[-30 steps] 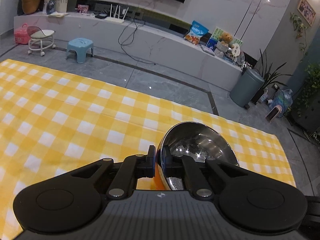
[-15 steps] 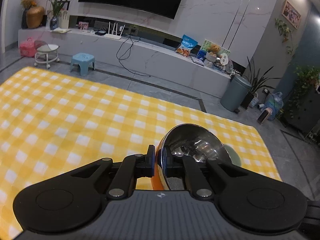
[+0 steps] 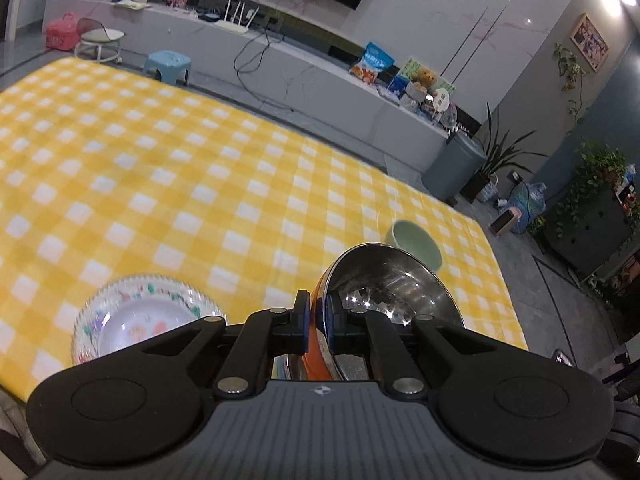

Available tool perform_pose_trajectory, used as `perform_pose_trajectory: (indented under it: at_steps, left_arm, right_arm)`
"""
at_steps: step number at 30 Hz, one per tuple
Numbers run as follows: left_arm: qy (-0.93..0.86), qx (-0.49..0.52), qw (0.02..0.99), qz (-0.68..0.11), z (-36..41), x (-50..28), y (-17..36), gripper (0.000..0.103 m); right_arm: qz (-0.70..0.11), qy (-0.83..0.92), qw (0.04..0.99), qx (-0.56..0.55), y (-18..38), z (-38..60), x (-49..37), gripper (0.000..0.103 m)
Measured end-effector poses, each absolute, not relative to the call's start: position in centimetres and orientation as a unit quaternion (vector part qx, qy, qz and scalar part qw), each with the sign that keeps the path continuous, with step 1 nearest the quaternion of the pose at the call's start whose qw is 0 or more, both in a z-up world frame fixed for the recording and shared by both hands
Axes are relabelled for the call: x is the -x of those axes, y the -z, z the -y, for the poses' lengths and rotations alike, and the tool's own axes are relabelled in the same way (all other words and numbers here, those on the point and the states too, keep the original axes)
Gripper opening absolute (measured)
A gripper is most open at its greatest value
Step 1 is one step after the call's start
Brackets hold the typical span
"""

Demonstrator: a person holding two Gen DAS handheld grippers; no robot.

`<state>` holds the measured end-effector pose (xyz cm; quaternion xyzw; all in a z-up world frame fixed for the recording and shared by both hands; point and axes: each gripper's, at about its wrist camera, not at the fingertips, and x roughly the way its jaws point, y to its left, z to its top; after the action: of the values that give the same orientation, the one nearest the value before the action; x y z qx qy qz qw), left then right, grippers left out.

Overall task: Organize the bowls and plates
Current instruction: 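Carry the orange bowl with both grippers and lower it into the blue bowl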

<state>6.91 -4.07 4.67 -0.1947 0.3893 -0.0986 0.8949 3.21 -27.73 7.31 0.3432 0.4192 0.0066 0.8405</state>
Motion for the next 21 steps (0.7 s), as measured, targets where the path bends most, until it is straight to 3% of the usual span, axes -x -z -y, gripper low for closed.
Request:
perform_pose_trajectory:
  at_steps: [21]
  left_arm:
    - [0.092, 0.187, 0.880, -0.426, 5.3, -7.2, -1.7, 0.009]
  right_arm:
    - [-0.428, 0.020, 0.843, -0.325, -5.2, 28.1, -3.1, 0.017]
